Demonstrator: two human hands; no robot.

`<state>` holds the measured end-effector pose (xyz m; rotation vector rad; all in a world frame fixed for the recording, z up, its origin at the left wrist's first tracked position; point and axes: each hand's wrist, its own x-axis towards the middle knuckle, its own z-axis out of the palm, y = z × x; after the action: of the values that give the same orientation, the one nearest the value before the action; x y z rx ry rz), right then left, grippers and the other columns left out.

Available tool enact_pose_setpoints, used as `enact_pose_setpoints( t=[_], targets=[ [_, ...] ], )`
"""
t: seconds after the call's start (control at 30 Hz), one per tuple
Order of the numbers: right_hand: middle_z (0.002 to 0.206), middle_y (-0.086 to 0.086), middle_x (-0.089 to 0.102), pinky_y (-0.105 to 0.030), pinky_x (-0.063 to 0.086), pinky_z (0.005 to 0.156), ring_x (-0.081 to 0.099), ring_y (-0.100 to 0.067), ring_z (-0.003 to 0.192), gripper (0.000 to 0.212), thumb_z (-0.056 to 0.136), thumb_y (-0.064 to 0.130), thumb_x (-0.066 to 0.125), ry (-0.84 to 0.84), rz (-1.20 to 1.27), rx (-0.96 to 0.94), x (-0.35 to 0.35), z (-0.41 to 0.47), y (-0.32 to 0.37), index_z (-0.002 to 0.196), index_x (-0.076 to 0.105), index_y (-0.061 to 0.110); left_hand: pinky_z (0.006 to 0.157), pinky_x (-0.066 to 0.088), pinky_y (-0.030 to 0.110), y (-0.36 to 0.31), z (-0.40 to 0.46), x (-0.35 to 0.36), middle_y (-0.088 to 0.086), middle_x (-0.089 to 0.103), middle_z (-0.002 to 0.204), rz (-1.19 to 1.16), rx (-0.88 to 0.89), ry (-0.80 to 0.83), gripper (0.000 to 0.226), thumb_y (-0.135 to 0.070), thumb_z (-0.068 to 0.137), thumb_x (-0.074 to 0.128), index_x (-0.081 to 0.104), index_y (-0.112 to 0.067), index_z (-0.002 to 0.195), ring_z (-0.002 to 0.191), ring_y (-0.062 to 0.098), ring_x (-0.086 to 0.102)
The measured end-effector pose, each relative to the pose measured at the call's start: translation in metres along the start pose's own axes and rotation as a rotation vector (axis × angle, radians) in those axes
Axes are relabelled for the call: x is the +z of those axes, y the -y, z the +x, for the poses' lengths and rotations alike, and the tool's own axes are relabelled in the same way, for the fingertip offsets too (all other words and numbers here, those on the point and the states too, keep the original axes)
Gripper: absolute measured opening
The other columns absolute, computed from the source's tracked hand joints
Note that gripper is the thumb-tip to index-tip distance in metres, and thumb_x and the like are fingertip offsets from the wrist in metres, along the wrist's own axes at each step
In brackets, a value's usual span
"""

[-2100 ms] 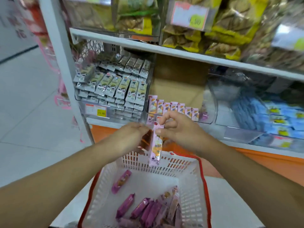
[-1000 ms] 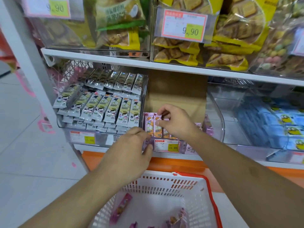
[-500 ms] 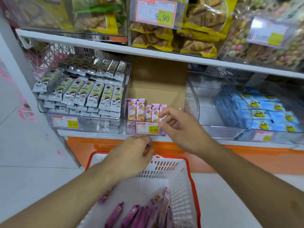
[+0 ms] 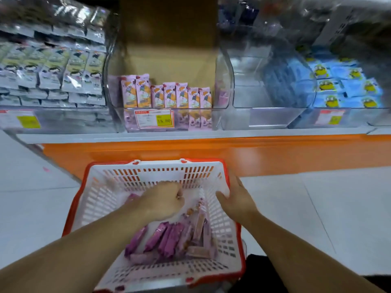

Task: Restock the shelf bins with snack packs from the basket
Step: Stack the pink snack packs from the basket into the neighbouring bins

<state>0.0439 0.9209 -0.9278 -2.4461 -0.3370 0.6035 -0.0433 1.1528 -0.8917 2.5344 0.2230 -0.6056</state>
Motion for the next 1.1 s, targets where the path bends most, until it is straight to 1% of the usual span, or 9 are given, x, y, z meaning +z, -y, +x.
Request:
enact_pose_setpoints(
  t=[0.13, 0.2, 0.27, 0.4, 0.47, 0.6, 0.8, 1.0, 1.1],
  targets=[
    [0.161, 0.009, 0.041, -0.045, 0.053, 0.102, 0.058, -0.024, 0.133, 0.084, 0.099, 0.038, 0.064, -0.083, 0.036, -0.041, 0.012, 0.009, -0.005, 0.163, 0.009, 0.046, 0.064, 0.045, 0.032, 0.024, 0.024, 0.038, 0.003, 0.063, 0.079, -0.106, -0.113, 0.063, 0.020, -0.023, 0.099, 0.051, 0.063, -0.013, 0.086, 0.074, 0.019, 0.061],
    [0.167, 0.011, 0.031, -0.045, 0.054, 0.099, 0.056, -0.023, 0.136, 0.089, 0.100, 0.042, 0.064, -0.087, 0.027, -0.069, 0.014, 0.011, -0.009, 0.164, 0.001, 0.046, 0.077, 0.052, 0.034, 0.035, 0.034, 0.059, 0.001, 0.067, 0.106, -0.126, -0.163, 0.100, 0.017, -0.025, 0.101, 0.053, 0.065, -0.018, 0.110, 0.093, 0.020, 0.064],
    [0.169, 0.014, 0.025, -0.043, 0.053, 0.098, 0.052, -0.022, 0.140, 0.091, 0.100, 0.049, 0.062, -0.099, 0.014, -0.082, 0.017, 0.012, -0.014, 0.164, -0.002, 0.046, 0.092, 0.052, 0.035, 0.044, 0.048, 0.079, 0.002, 0.058, 0.135, -0.129, -0.186, 0.124, 0.039, -0.030, 0.102, 0.055, 0.054, -0.022, 0.140, 0.114, 0.021, 0.060],
    [0.168, 0.014, 0.028, -0.042, 0.053, 0.098, 0.053, -0.020, 0.139, 0.089, 0.099, 0.055, 0.062, -0.105, -0.018, -0.074, 0.021, 0.017, -0.020, 0.165, 0.003, 0.044, 0.109, 0.047, 0.044, 0.049, 0.086, 0.116, 0.005, 0.046, 0.150, -0.099, -0.186, 0.114, 0.064, -0.053, 0.098, 0.054, 0.039, -0.028, 0.155, 0.131, 0.027, 0.052],
    [0.164, 0.012, 0.035, -0.046, 0.057, 0.098, 0.057, -0.021, 0.135, 0.088, 0.099, 0.057, 0.061, -0.110, -0.037, -0.068, 0.023, 0.019, -0.022, 0.165, 0.004, 0.044, 0.107, 0.048, 0.046, 0.046, 0.101, 0.133, 0.007, 0.049, 0.144, -0.098, -0.194, 0.125, 0.064, -0.059, 0.097, 0.054, 0.044, -0.027, 0.151, 0.127, 0.031, 0.054],
    [0.158, 0.013, 0.045, -0.049, 0.058, 0.100, 0.059, -0.020, 0.134, 0.090, 0.098, 0.059, 0.060, -0.109, -0.034, -0.060, 0.027, 0.020, -0.023, 0.164, 0.001, 0.047, 0.090, 0.055, 0.046, 0.043, 0.115, 0.159, 0.009, 0.057, 0.114, -0.042, -0.165, 0.146, 0.037, -0.040, 0.095, 0.057, 0.057, -0.018, 0.125, 0.102, 0.032, 0.061],
    [0.156, 0.010, 0.050, -0.049, 0.057, 0.101, 0.059, -0.022, 0.133, 0.096, 0.097, 0.053, 0.063, -0.105, -0.053, -0.043, 0.028, 0.022, -0.026, 0.163, -0.007, 0.049, 0.081, 0.054, 0.043, 0.042, 0.111, 0.168, 0.009, 0.056, 0.103, -0.055, -0.151, 0.083, 0.019, -0.024, 0.095, 0.050, 0.057, -0.012, 0.109, 0.095, 0.032, 0.060],
    [0.153, 0.008, 0.052, -0.051, 0.059, 0.097, 0.063, -0.024, 0.128, 0.099, 0.097, 0.049, 0.065, -0.082, -0.073, -0.022, 0.025, 0.017, -0.018, 0.162, -0.011, 0.050, 0.058, 0.035, 0.027, 0.043, 0.083, 0.124, -0.005, 0.055, 0.085, -0.113, -0.136, -0.017, 0.013, -0.027, 0.091, 0.064, 0.053, -0.026, 0.085, 0.074, 0.010, 0.052],
    [0.152, 0.007, 0.051, -0.050, 0.059, 0.096, 0.063, -0.025, 0.128, 0.101, 0.097, 0.046, 0.066, -0.064, -0.080, 0.002, 0.019, 0.013, -0.009, 0.160, -0.013, 0.050, 0.057, 0.042, 0.030, 0.032, 0.055, 0.090, -0.009, 0.061, 0.081, -0.146, -0.076, -0.073, 0.011, -0.033, 0.089, 0.068, 0.058, -0.029, 0.086, 0.072, 0.007, 0.057]
  ],
)
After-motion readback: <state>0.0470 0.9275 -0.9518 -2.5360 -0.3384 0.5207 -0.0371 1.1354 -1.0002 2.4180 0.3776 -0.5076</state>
